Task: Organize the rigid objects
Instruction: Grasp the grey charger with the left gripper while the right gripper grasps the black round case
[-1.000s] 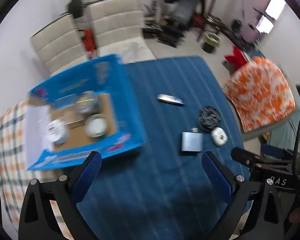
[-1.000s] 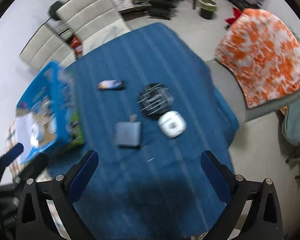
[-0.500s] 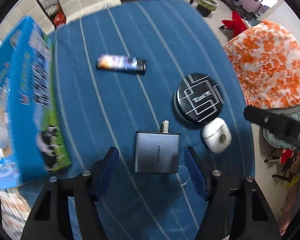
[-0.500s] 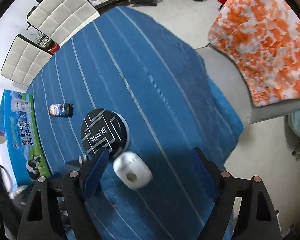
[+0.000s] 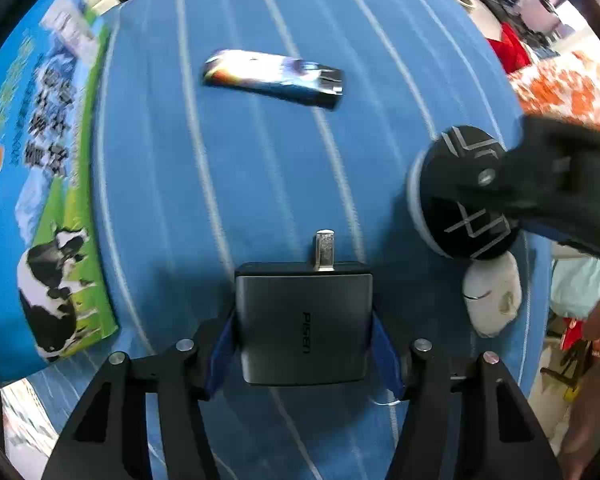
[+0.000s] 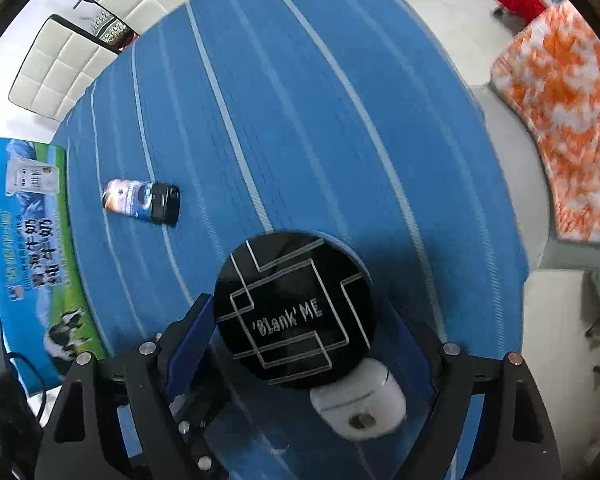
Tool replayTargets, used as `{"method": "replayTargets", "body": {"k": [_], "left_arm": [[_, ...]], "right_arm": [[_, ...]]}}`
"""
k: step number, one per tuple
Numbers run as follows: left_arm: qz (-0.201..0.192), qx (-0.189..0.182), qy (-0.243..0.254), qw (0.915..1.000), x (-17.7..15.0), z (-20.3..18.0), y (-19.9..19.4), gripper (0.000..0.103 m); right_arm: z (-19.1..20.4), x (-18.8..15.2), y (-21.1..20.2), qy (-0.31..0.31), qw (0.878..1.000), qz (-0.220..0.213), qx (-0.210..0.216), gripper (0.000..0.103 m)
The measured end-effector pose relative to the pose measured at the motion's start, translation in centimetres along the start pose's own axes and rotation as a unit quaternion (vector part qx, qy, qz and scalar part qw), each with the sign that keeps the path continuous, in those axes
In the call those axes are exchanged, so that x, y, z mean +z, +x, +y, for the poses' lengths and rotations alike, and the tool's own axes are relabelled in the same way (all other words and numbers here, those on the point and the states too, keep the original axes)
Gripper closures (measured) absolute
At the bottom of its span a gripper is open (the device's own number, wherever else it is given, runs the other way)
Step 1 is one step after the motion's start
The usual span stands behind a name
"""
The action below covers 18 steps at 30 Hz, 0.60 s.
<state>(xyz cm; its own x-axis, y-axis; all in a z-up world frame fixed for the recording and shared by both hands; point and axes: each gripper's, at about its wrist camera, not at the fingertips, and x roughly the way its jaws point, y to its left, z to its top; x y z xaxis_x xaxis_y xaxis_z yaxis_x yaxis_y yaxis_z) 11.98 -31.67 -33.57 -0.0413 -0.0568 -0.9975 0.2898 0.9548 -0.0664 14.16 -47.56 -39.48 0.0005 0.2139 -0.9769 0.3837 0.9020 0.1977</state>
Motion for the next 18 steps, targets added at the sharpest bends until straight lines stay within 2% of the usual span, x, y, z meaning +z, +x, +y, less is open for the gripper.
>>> {"method": "replayTargets", "body": {"k": [4,8,9,11,14,15,18], "left_arm": [[0.009,-0.010,-0.004,0.9999,-0.1,0.4,0.1,0.044],[0.015,0.015,0.032,0.9993,-0.2,-1.3,0.6,0.041],[0.014,0.012,0.035,0.9992,-0.3,-1.6,0.7,0.037],[0.012,0.011,0.036,0.9992,-0.5,-2.1,0.8,0.037],[0.014,0.003,0.022,0.9997,-0.3,-2.3,0.9,0.039],[0.012,0.006,0.020,0.9997,-0.2,-1.8,0.7,0.045],[0.006,0.003,0.018,0.9998,0.3,-0.3,0.3,0.046]], "right_arm": [[-0.5,-0.3,-0.4,-0.005,0.999,-0.004,-0.032,0.022],[-1.4,-0.5,0.0,-0.006,0.999,0.014,-0.036,0.020],[-1.3,-0.5,0.0,-0.008,0.999,0.009,-0.037,0.020],[-1.2,-0.6,0.1,-0.010,0.999,0.007,-0.047,0.022],[-0.6,-0.8,0.0,-0.027,0.997,-0.001,-0.071,0.024],[-0.3,-1.0,0.0,-0.036,0.996,-0.005,-0.080,0.024],[0.0,-1.3,-0.1,-0.042,0.995,-0.014,-0.088,0.025]]}}
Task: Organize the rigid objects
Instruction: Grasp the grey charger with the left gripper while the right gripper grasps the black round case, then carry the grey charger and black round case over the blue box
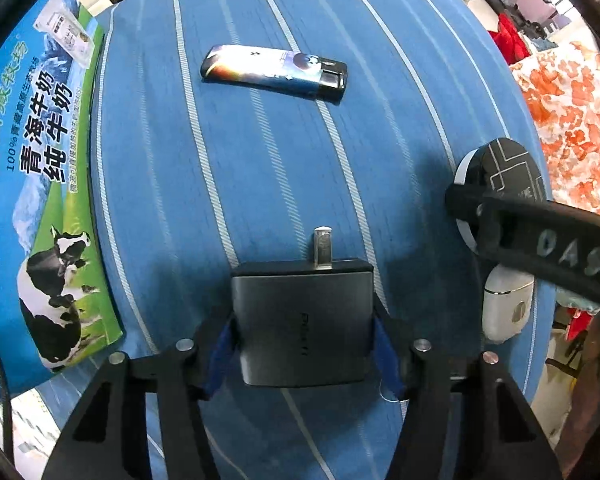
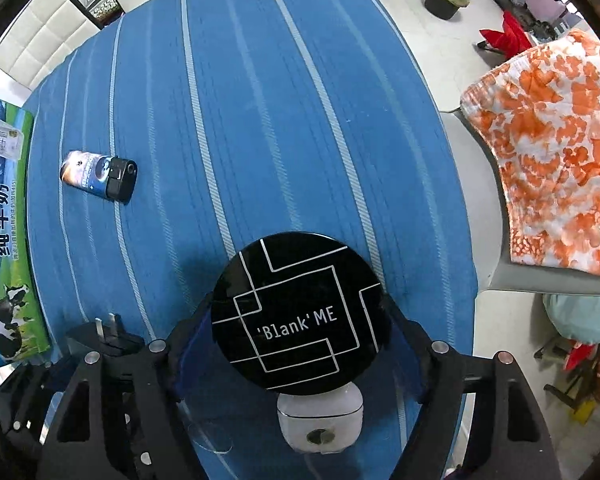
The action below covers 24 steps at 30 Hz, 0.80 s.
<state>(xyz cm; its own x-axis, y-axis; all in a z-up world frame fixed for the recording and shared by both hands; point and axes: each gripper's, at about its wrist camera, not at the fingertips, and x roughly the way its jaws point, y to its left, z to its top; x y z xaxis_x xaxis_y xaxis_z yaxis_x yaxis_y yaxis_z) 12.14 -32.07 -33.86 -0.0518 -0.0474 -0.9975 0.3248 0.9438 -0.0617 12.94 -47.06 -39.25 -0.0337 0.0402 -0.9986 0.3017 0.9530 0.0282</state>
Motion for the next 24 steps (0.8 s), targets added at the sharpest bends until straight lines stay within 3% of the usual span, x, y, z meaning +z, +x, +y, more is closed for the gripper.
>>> {"method": "replayTargets", "body": {"k": [9,24], "left_arm": [[-0.012,0.007,-0.006,0.9999,-2.8,0.9,-1.0,0.046],[-0.065,-0.041,-0.008,0.9970,-9.2,4.2,-7.5,0.046]], "right_arm": [[-0.5,-0.8,-1.9,0.014,0.999,-0.023,0.022,0.025],[0.5,-4.2,-7.2,0.023,0.996,-0.051,0.071,0.025]]}}
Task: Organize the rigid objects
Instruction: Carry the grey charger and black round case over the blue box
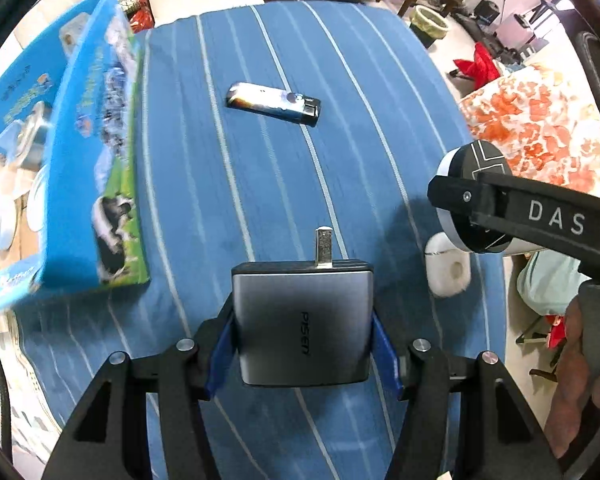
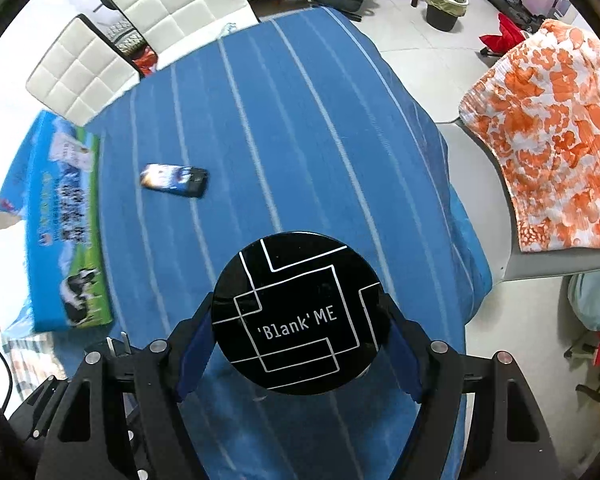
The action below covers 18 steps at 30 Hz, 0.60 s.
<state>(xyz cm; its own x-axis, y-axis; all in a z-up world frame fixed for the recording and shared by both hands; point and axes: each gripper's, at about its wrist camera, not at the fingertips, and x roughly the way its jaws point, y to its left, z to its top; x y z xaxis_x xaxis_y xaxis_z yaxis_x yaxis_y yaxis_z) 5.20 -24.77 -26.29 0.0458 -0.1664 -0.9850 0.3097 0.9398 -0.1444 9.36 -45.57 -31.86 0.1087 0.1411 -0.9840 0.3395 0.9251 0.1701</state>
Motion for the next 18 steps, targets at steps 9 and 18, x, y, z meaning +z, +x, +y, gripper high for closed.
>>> {"method": "replayTargets", "body": {"k": [9,18], "left_arm": [[-0.062,-0.027,-0.010,0.9977,-1.0,3.6,-8.2,0.046],[-0.142,0.009,-0.054,0.9883,-0.9,10.3,-15.4,0.046]], "right_arm": [[5.6,-1.3,-6.8,-0.030,0.997,-0.041,0.056,0.025],[18.4,-1.9,-11.6,-0.106,0.985,-0.072,0.113,0.025]]}}
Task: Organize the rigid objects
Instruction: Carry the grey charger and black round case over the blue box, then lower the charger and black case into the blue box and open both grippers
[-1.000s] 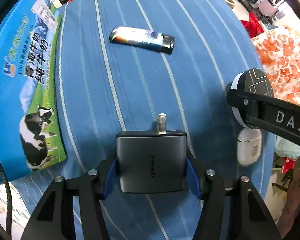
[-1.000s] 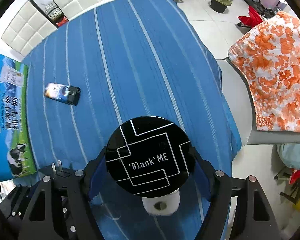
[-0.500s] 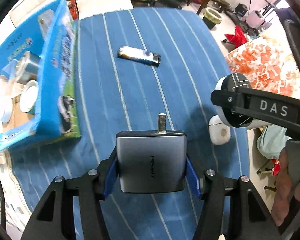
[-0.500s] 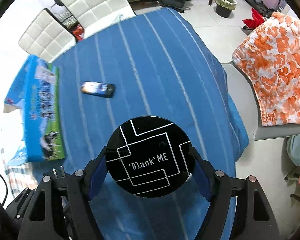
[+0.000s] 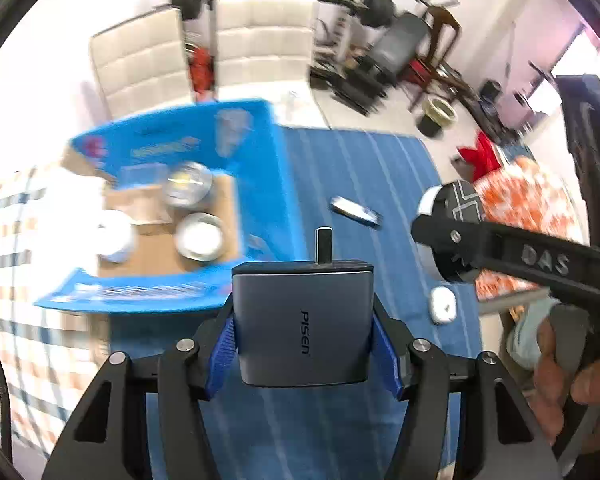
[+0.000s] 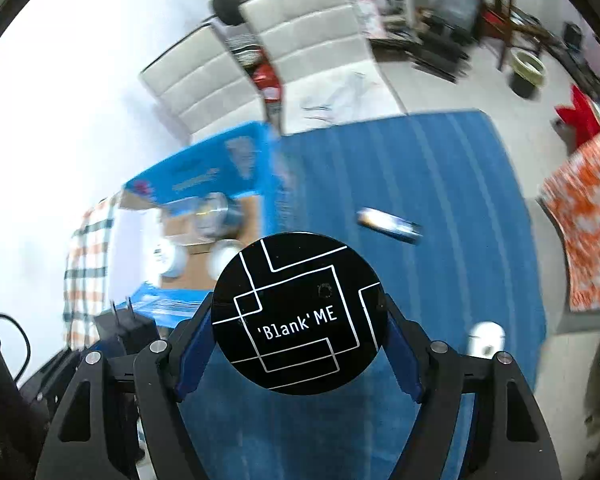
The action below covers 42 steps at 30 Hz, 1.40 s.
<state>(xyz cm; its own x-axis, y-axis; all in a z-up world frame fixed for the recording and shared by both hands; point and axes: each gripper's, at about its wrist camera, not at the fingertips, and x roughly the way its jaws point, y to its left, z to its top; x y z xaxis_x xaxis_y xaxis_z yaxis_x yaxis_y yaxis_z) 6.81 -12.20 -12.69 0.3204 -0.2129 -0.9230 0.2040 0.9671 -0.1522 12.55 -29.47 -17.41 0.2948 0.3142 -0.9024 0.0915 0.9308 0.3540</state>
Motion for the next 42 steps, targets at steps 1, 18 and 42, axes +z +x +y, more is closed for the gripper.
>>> {"method": "replayTargets", "body": {"k": [1,18,42], "left_arm": [[-0.007,0.010,-0.005,0.9999,0.2,1.4,-0.5,0.046],[-0.041,0.090,-0.052,0.9938,1.7,17.9,-3.3,0.046],[0.091,0.019,-0.085,0.9920,2.3,24.7,10.7,0.046]], "right_arm": [[1.4,0.1,0.3,-0.005,1.000,-0.001,0.001,0.025],[15.0,-0.2,5.4,-0.045,0.999,0.019,-0.010,0.025],[15.1,2.1,25.1,0.072,0.988,0.137,0.024,0.025]]}}
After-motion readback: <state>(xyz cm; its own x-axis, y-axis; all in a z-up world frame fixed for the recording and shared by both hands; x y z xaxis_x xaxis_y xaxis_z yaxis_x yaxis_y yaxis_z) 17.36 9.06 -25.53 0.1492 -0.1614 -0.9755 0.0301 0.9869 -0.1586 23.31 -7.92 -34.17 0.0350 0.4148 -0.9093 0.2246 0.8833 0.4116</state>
